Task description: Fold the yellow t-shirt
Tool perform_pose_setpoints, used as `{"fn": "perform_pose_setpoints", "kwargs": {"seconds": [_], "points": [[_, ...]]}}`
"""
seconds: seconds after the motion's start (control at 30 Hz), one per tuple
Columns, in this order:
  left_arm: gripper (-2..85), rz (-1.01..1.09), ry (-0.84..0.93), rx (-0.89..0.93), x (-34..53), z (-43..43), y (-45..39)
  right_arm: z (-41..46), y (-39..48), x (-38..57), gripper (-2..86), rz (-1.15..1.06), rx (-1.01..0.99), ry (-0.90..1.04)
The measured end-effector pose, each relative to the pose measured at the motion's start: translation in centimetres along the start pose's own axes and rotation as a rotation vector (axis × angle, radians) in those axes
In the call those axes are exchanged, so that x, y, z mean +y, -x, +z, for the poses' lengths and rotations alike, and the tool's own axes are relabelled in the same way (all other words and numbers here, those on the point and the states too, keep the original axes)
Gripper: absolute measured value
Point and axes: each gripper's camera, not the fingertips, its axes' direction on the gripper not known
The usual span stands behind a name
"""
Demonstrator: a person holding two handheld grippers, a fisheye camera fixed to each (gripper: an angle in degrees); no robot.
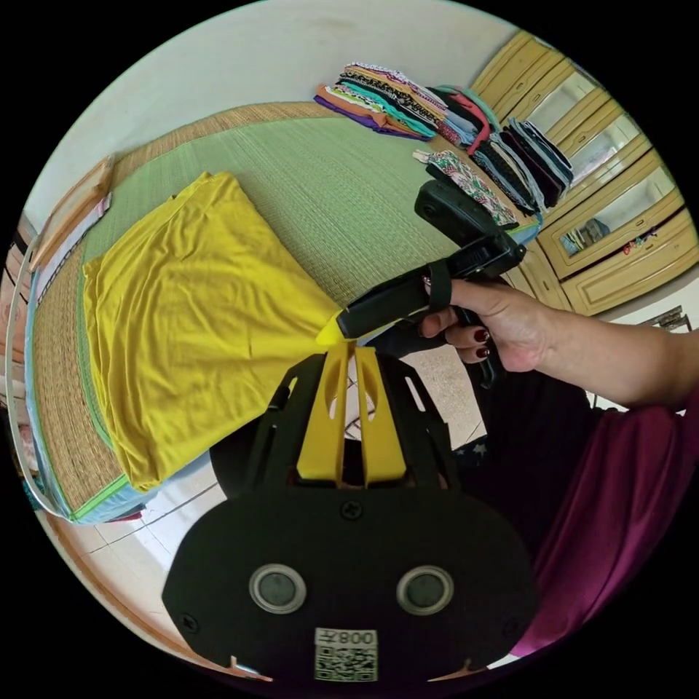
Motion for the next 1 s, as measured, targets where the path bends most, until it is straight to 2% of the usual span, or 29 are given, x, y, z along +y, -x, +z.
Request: {"fn": "perform_pose_setpoints", "kwargs": {"seconds": [0.17,0.3,0.37,0.43,0.6,0.7,0.83,1.0], "points": [[0.7,-0.151,-0.110,0.078,5.5,-4.9,5.0,-1.7,1.2,0.4,3.2,-0.021,-0.013,-0.009],[1.5,-0.403,-0.190,0.171,13.4,-7.8,12.0,-2.4,2.1,0.7,3.0,-0.033,-0.019,-0.006],[2.7,-0.532,-0.241,0.263,17.4,-8.3,15.2,-3.1,2.8,1.0,2.9,-0.042,-0.034,-0.012],[5.6,-0.719,-0.367,0.457,23.1,-8.2,19.3,-3.7,3.2,1.3,2.8,-0.047,-0.043,-0.017],[11.3,-0.973,-0.585,0.654,31.6,-7.0,24.0,-5.3,4.2,2.1,2.5,-0.049,-0.063,-0.032],[13.8,-1.013,-0.697,0.730,33.9,-6.9,25.1,-6.1,4.9,2.5,2.3,-0.051,-0.072,-0.038],[14.6,-1.035,-0.701,0.768,34.4,-6.7,26.3,-7.3,5.9,3.0,2.2,-0.058,-0.083,-0.048],[9.4,-1.032,-0.728,0.739,34.2,-8.4,26.1,-8.8,7.0,3.9,2.0,-0.065,-0.071,-0.049]]}}
